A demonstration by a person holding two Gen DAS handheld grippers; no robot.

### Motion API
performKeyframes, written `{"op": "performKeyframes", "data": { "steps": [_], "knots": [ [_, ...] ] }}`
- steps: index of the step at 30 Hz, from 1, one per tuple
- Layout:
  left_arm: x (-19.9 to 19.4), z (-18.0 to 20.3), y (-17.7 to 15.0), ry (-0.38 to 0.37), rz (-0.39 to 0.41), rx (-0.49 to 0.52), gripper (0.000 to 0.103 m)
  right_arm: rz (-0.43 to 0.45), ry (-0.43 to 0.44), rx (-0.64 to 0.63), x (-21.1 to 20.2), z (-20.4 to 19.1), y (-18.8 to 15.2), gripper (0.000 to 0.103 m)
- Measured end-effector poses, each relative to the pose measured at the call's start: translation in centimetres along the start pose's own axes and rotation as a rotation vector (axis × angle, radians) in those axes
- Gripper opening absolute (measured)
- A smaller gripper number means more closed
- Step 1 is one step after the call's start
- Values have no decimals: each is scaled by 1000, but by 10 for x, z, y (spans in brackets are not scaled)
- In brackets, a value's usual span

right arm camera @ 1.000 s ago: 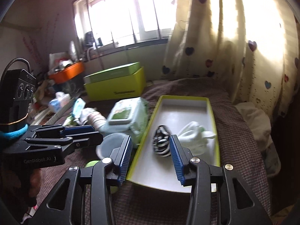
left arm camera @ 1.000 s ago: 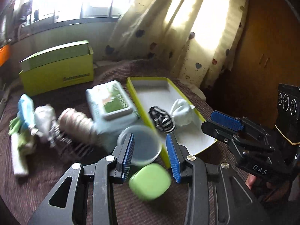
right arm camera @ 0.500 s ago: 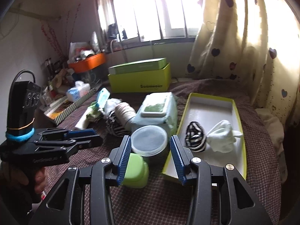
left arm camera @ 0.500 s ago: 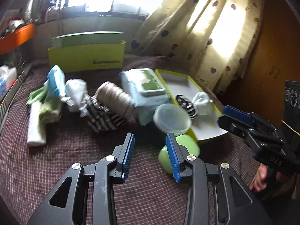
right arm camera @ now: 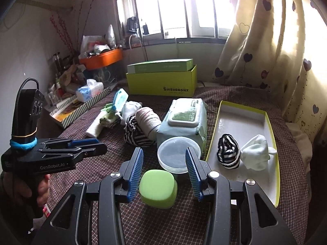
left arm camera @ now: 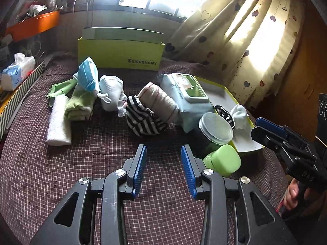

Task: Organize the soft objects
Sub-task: 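Grasp the red-striped white rolled sock with the right gripper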

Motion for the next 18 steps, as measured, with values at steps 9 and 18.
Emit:
{"op": "performKeyframes", "data": {
  "steps": [9, 18],
  "knots": [
    [6, -12, 9, -5, -8, -43, 37, -51, 32, -86, 30, -10, 24, 42],
    [18, -27, 19, -41, -31, -100, 37, -175, 106, -276, 94, -31, 53, 42]
  ]
}}
Point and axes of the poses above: each gripper's, at about its wrist camera, not at the fingertips, and x roughly the way its jaws point, z to its right, y to its top, the point moved 6 cm from there along x, roughly the way its jaws point, and after that the axes turned 14 degrees about -x, right-handed, at the moved point
